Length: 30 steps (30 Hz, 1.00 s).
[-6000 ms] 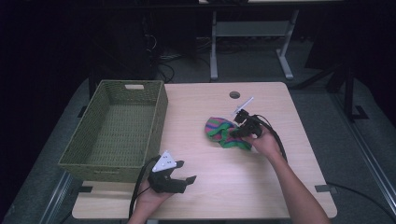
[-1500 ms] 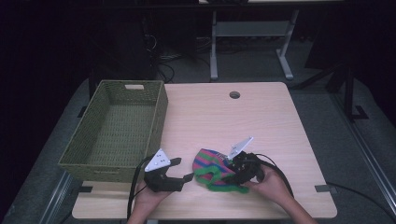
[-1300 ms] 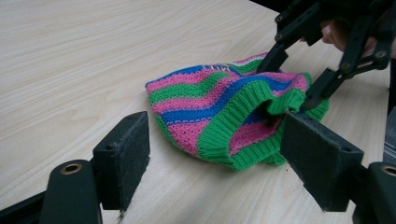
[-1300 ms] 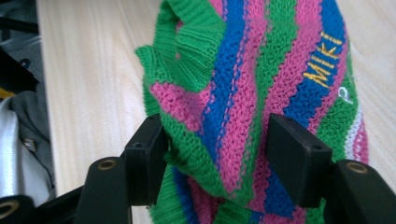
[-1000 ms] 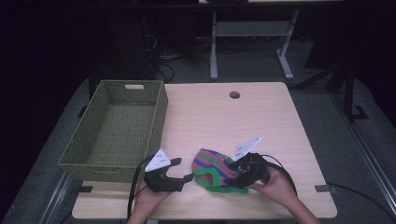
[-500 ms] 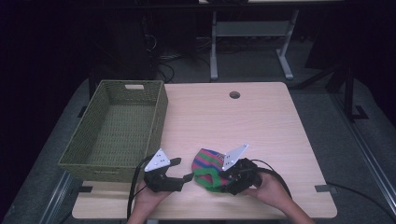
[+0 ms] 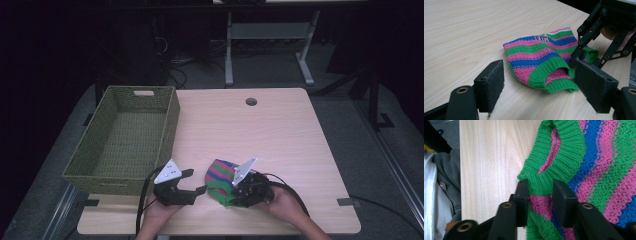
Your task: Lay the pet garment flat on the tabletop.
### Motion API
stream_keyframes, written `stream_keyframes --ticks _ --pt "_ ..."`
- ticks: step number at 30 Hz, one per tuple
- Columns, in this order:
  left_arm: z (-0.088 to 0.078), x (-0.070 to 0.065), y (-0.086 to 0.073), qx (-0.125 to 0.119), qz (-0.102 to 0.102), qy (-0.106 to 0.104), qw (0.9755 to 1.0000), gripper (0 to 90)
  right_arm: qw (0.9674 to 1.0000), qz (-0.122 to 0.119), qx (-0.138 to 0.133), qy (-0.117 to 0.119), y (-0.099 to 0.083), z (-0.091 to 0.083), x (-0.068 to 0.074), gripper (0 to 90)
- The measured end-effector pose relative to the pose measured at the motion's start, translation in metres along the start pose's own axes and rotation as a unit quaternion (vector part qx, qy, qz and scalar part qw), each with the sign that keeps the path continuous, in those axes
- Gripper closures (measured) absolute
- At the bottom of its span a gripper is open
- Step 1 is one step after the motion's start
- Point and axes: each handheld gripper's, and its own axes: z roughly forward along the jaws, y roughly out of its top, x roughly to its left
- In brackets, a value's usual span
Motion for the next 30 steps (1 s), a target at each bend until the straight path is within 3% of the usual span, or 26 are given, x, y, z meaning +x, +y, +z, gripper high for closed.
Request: stream_keyframes --ticks 5,13,18,30 --pt "0.000 -0.001 0.000 0.001 0.003 0.001 1.0000 23.9 0.9999 -0.009 0.000 -0.012 -0.001 0.001 0.002 71.8" --pt "0.001 -0.001 0.000 0.005 0.002 0.002 1.0000 24.0 0.9999 -0.002 -0.003 -0.010 -0.002 0.000 0.001 81.1" --pt "0.001 0.000 0.000 0.007 0.001 -0.001 1.0000 23.9 0.9999 -0.006 -0.004 -0.014 -0.001 -0.002 0.002 82.3" --pt "0.001 0.000 0.000 0.003 0.000 -0.002 1.0000 22.6 0.9991 0.021 -0.037 0.000 0.000 -0.025 -0.003 82.4"
